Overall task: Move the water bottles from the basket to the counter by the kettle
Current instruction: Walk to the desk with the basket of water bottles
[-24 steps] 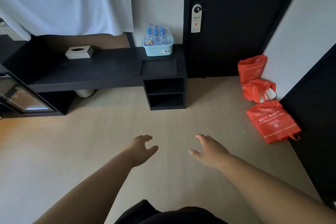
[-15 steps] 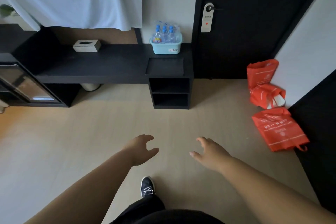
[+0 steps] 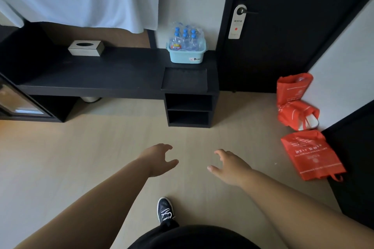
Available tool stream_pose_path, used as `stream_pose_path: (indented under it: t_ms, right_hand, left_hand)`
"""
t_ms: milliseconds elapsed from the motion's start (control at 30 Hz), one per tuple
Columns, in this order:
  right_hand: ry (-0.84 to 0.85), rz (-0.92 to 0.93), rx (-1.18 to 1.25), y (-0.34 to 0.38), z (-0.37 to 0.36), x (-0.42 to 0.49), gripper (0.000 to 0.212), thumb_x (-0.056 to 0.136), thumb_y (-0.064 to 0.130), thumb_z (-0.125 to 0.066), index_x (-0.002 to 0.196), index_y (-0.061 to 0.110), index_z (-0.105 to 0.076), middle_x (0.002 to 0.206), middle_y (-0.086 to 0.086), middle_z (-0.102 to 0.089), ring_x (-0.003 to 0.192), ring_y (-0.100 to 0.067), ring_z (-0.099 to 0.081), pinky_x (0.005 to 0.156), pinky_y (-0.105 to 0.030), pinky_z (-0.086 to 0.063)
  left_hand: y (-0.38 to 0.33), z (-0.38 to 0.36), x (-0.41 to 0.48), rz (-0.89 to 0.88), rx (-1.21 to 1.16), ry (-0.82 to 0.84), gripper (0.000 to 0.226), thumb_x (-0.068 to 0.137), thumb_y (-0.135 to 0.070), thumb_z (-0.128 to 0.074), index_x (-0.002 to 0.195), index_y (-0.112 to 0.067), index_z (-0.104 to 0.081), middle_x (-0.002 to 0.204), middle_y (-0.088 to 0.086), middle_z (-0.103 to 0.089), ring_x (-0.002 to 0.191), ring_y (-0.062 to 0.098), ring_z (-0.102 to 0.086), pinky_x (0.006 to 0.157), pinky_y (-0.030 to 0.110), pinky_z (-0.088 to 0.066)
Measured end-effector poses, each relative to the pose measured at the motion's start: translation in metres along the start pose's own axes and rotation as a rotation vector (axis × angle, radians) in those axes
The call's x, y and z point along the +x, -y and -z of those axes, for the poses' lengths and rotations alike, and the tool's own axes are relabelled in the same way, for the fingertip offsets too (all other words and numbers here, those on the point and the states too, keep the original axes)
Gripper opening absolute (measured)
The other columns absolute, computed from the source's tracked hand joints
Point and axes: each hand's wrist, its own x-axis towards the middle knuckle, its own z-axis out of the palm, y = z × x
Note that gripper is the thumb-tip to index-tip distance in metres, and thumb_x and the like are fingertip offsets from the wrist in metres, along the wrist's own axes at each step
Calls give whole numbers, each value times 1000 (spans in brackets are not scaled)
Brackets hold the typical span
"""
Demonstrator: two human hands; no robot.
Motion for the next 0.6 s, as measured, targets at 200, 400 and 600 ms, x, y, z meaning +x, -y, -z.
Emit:
stream_pose_path:
  t_ms: [200,400,600]
  right_hand:
    - [-13,2,-11,48,25,60,81,84,77,-48,151,34,-33,143,5,-49,116,-18,-58,90,-38,-52]
    - [-13,11,-20,78,34,103,81,84,78,-48,151,34,-32,142,6,-48,115,-18,-58,88,-36,-51]
    - [10,-14,-14,78,46,132,81,85,78,-47,151,35,-30,142,5,-47,113,-19,-59,91,-39,-52]
  left_hand:
    - [30,39,49,-57,77,57,79,89,-69,-56,157,-32,-39,156,-10,-48,137,16,-53,109,32,-44]
    - [60,65,92,-75,96,86,80,89,-70,-52,158,-32,-37,159,-11,-45,140,15,-50,110,33,-44]
    - [72,80,126,-46,81,115,77,89,-70,-53,156,-34,-39,156,-13,-48,138,16,-52,108,34,-46]
